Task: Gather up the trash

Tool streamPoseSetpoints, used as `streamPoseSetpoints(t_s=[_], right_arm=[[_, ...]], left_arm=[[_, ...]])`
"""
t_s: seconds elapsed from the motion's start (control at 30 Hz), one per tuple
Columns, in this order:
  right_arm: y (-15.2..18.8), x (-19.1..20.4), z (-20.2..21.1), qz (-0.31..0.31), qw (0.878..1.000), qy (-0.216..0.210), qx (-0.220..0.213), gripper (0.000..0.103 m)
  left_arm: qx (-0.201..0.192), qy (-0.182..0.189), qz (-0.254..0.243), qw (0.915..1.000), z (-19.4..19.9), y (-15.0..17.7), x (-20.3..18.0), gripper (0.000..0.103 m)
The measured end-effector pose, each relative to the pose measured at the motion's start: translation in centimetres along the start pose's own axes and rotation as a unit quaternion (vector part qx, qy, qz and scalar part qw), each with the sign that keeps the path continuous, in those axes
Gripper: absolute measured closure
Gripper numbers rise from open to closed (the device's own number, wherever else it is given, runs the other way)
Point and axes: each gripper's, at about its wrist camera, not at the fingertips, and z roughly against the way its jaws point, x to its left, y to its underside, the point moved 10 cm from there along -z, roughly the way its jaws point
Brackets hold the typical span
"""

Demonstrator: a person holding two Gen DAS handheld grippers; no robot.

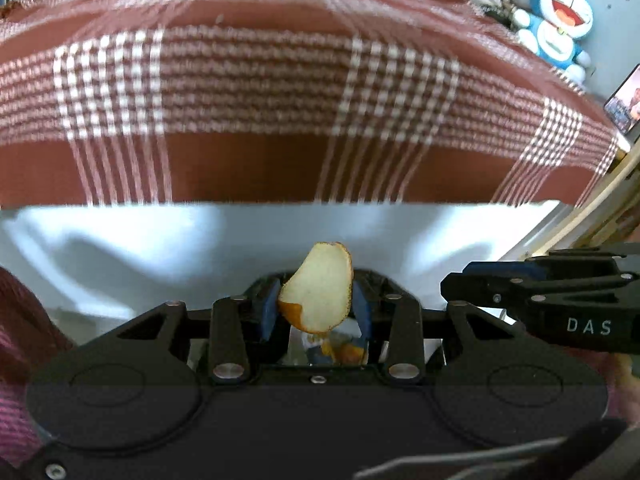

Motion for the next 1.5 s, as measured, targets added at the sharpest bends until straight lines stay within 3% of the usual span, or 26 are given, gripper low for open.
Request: streamPoseSetpoints(t_s=[0.23,0.57,0.77,0.93,1.1,1.5], right_arm=[[2.4,0.1,-1.4,-0.011,1.0,-0.005,0.023,0.069],[2.8,-0.2,-2.1,-0.026,0.999,-0.005,0.028,0.069],[2.9,-0.5,-2.2,-0.031,0.999,-0.004,0.029,0.065],[3.0,-0.5,-2.1,-0.036,0.999,-0.002,0.028,0.05],[3.1,-0.3,-1.9,-0.032,0.999,0.001,0.025,0.047],[3.2,-0.6,-2.2,-0.035,0.999,-0.002,0.029,0.041]], left_arm=[[0.037,-0.009,0.007,0.9992,-1.8,2.4,0.2,0.065],[0.056,-0.015,0.008,0.9983,-2.7,3.6,0.0,0.062],[0.062,-0.016,0.011,0.9979,-2.8,3.8,0.1,0.052],[0.066,-0.017,0.015,0.9976,-2.7,3.7,0.1,0.04],[0.065,-0.024,0.017,0.9974,-2.6,3.8,0.2,0.027],[0.082,-0.036,0.036,0.9954,-3.0,4.1,0.9,0.02]])
